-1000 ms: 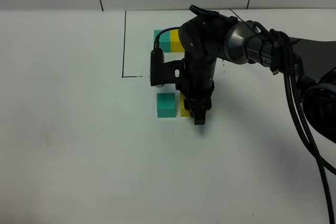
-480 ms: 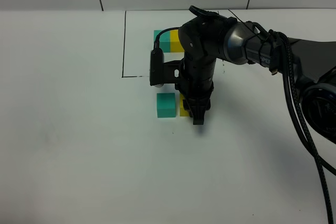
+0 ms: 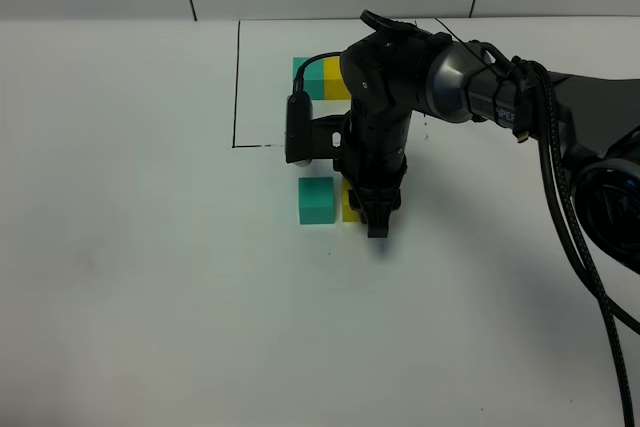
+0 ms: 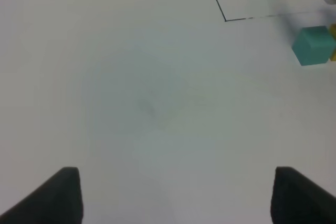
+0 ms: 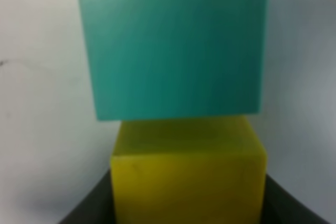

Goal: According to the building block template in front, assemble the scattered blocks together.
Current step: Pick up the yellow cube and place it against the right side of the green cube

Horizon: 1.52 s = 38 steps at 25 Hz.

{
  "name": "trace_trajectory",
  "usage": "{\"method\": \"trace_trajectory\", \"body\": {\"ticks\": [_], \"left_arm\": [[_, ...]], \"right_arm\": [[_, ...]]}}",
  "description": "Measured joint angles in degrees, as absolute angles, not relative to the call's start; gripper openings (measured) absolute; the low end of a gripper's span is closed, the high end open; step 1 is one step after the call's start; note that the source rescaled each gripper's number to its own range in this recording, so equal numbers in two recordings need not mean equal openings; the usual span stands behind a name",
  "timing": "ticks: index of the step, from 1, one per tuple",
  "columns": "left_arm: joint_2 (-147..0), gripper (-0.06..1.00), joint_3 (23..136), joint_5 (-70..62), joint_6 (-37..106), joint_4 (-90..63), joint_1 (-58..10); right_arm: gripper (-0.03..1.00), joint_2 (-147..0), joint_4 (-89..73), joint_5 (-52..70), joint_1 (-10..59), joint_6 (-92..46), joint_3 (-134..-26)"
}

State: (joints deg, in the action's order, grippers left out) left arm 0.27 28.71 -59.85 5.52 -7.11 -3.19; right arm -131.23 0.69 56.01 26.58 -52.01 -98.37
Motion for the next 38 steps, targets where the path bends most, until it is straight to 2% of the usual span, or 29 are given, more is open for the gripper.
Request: {"method": "trace_trajectory", "body": {"ticks": [38], "left_arm": [[0.27, 0.67, 28.71, -59.85, 5.52, -7.11, -3.19]], "right_arm": [[0.00, -131.29, 0.32, 54.82, 27.53, -51.73, -98.37]]}}
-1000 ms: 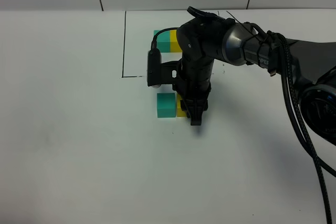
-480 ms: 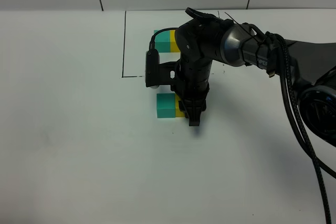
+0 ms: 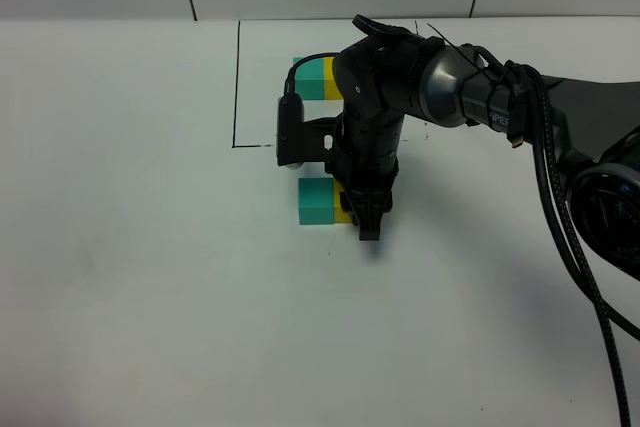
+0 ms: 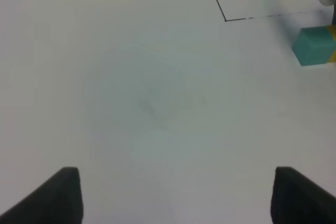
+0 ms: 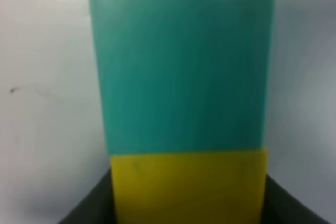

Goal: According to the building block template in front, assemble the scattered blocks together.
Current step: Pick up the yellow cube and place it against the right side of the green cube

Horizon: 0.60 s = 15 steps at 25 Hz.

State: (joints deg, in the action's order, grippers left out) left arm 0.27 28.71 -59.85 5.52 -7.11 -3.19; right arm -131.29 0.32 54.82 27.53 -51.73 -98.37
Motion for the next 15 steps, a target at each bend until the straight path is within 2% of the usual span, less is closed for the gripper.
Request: {"method": "trace_trajectory", "body": {"ticks": [6, 8, 9, 15], "left_arm": [[0.27, 0.67, 28.71, -59.85, 5.52, -7.11, -3.19], [0.27, 0.67, 28.71, -59.85, 5.52, -7.11, -3.19], [0.27, 0.67, 28.71, -59.85, 5.52, -7.11, -3.19], [0.27, 0.67, 28.71, -59.85, 5.52, -7.11, -3.19]], "right_arm": [[0.00, -131.29, 0.00, 54.78, 27.20, -51.35, -98.37], [0.04, -131.39, -0.63, 54.72, 27.02, -51.22, -98.37], [0.11, -131.40, -0.69, 54.60, 26.90, -51.10, -98.37], [0.71, -128.93, -1.09, 56.65, 25.45, -48.68, -98.37]]}}
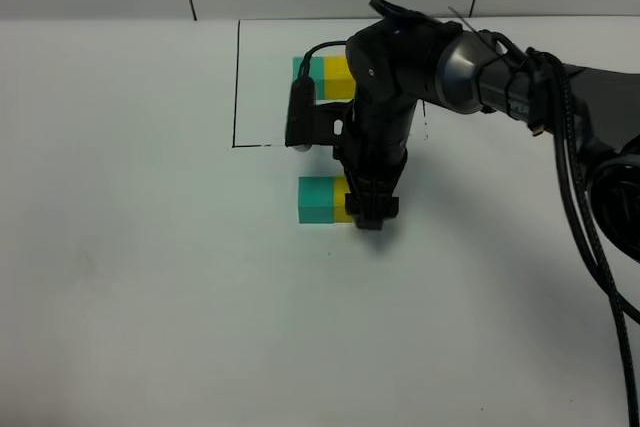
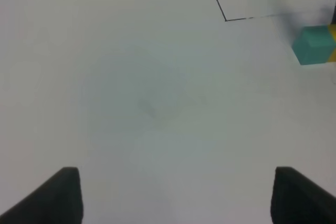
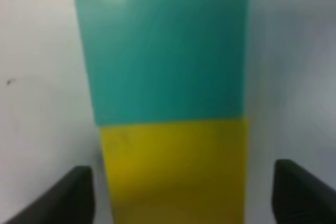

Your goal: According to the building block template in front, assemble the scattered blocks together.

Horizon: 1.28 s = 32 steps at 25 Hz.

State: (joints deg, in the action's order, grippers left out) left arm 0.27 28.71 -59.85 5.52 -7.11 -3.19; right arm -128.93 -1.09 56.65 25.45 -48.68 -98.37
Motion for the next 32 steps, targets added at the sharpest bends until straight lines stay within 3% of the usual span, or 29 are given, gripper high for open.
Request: {"method": "trace_trajectory", "body": {"ticks": [2, 5, 11, 18, 32], "left_arm": [[0.27, 0.67, 28.71, -59.85, 5.52, -7.11, -3.19], [0.27, 0.67, 28.71, -59.85, 5.52, -7.11, -3.19], [0.27, 0.67, 28.71, -59.85, 5.52, -7.11, -3.19], [0.27, 0.67, 28.71, -59.85, 5.52, -7.11, -3.19], [0.27, 0.67, 28.71, -59.85, 5.52, -7.11, -3.19]], "right_arm": [[0.84, -126.97, -1.18, 57.49, 24.20, -46.02, -98.37], [0.91, -123.91, -2.72, 59.52, 20.19, -40.85, -98.37], [0.93, -115.52, -10.45, 58.92, 3.24, -36.29, -92.24], [0.93, -96.57, -14.05, 46.30, -11.31, -33.71, -76.68], [1.00, -71.52, -15.52, 45.96, -12.82, -33.55, -60.34]]}}
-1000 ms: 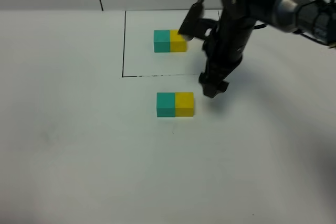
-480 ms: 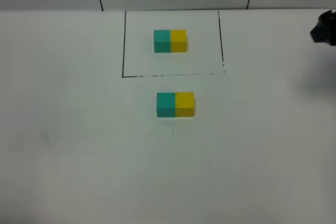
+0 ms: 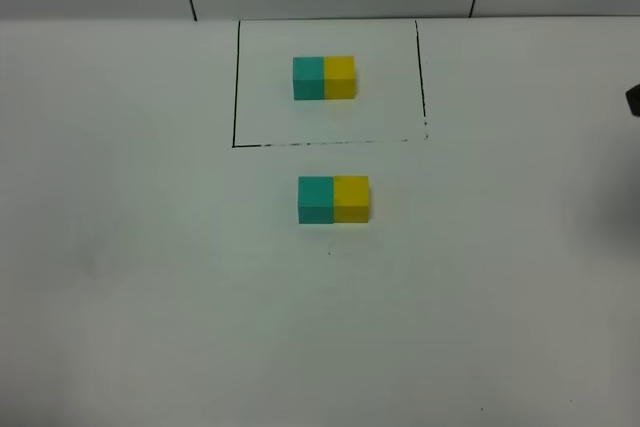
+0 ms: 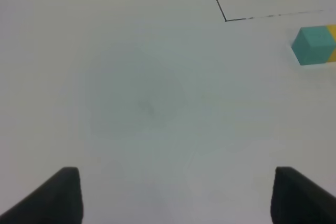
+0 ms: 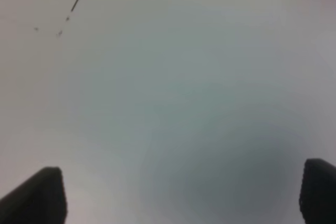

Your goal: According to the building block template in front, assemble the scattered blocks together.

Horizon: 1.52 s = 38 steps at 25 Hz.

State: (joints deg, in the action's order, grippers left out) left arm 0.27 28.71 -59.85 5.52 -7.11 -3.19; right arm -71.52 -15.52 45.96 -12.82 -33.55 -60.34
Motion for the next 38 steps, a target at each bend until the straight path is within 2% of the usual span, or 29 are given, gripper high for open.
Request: {"method": "trace_trajectory", "body": {"ticks": [8, 24, 38], "left_arm": [[0.27, 0.67, 28.71, -59.85, 5.52, -7.11, -3.19], [0.27, 0.67, 28.71, -59.85, 5.52, -7.11, -3.19], [0.27, 0.67, 28.71, -59.85, 5.52, -7.11, -3.19]], "right_arm": [[1.00, -62.82, -14.48, 50.58, -8.23, -30.39, -53.58], [1.00, -37.33, -11.77, 58.07, -7.19, -23.11, -42.46], [1.00, -21.73, -12.33, 59.79, -7.19, -19.75, -35.06]]}}
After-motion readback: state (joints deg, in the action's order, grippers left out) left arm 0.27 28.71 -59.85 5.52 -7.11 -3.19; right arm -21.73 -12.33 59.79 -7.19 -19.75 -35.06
